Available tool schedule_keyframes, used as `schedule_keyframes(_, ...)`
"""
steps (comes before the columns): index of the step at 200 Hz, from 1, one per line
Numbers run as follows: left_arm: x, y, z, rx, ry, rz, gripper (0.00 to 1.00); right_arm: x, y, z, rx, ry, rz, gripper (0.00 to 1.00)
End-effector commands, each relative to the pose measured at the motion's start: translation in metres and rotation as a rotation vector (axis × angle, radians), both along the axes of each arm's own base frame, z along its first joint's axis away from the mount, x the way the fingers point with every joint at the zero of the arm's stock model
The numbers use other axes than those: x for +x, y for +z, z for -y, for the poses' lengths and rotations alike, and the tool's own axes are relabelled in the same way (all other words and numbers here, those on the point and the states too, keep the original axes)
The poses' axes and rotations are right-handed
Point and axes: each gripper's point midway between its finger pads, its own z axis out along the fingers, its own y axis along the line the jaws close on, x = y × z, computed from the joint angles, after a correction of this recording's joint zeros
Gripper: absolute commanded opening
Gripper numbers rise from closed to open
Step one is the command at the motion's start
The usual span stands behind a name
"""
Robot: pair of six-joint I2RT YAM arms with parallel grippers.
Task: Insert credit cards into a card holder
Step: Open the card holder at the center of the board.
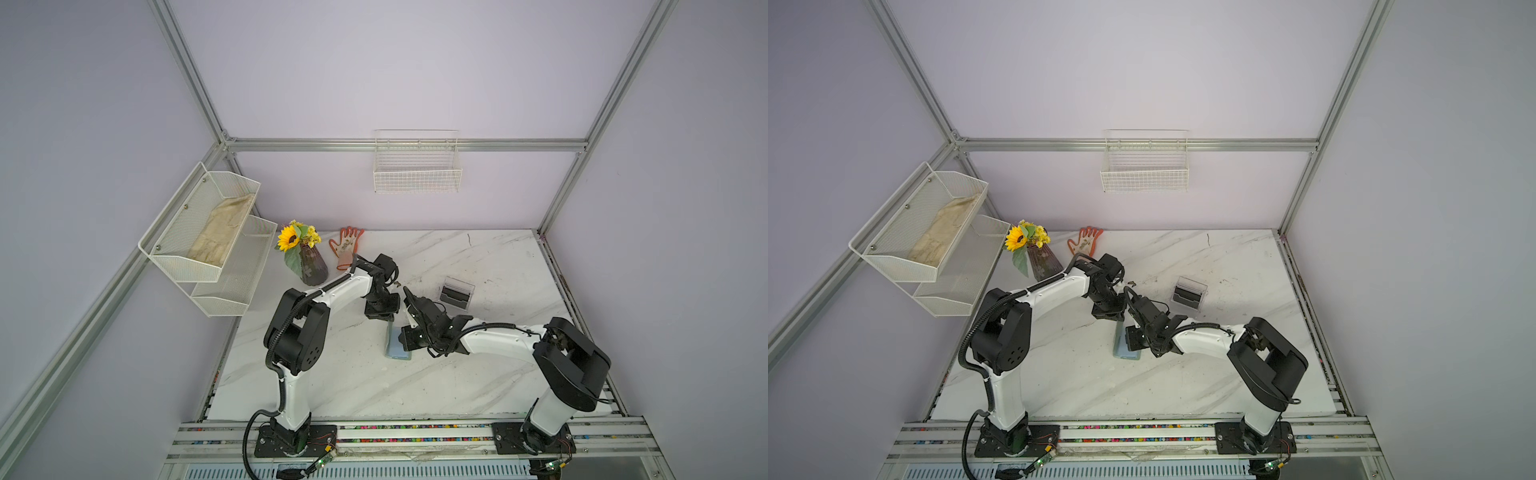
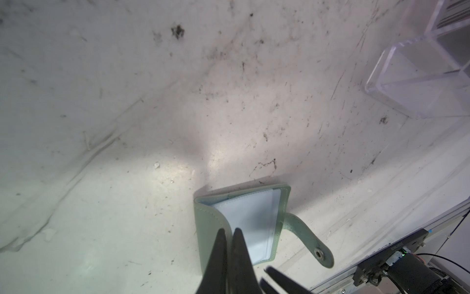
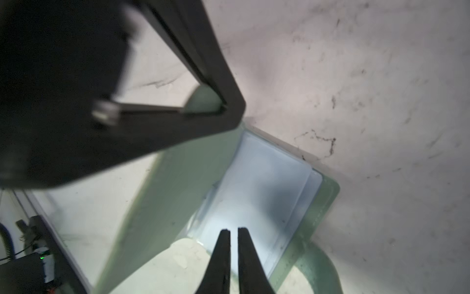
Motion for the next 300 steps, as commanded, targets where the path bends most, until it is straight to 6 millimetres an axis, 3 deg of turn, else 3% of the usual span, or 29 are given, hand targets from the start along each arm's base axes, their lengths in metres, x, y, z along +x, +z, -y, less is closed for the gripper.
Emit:
schedule_keyframes(1,0.006,0.024,-0.001,-0.012,-0.021,0.067,0.02,-0.007,-0.015,-0.003,0.015,-0.004,-0.041,0.11)
schedule_keyframes(45,0.0,0.025,-0.037,0.106,-0.006,0.087,0.16,-0.007,-0.03,0.007,-0.057,-0.035,-0.069,0.11)
schedule_keyframes(70,-0.011,0.014,-0.058,0.151,0.014,0.056,0.35,-0.005,-0.03,0.008,-0.074,-0.039,-0.069,0.11)
schedule_keyframes(92,-0.018,0.008,-0.066,0.164,0.022,0.04,0.37,-0.003,-0.028,0.007,-0.074,-0.039,-0.066,0.11)
schedule_keyframes(125,-0.025,-0.004,-0.07,0.169,0.019,0.011,0.35,-0.002,-0.024,0.006,-0.076,-0.036,-0.062,0.1)
schedule_keyframes(156,-0.037,-0.02,-0.078,0.197,0.018,-0.028,0.15,-0.002,-0.019,0.007,-0.071,-0.043,-0.055,0.11)
schedule_keyframes(184,-0.049,-0.032,-0.087,0.222,0.023,-0.056,0.04,-0.001,-0.019,0.012,-0.073,-0.059,-0.054,0.11)
schedule_keyframes(249,-0.053,-0.053,-0.086,0.217,0.042,-0.089,0.0,0.011,-0.017,0.027,-0.085,-0.075,-0.061,0.11)
schedule_keyframes(300,-0.033,-0.037,-0.068,0.144,0.048,-0.043,0.0,0.031,-0.009,0.043,-0.102,-0.084,-0.049,0.1)
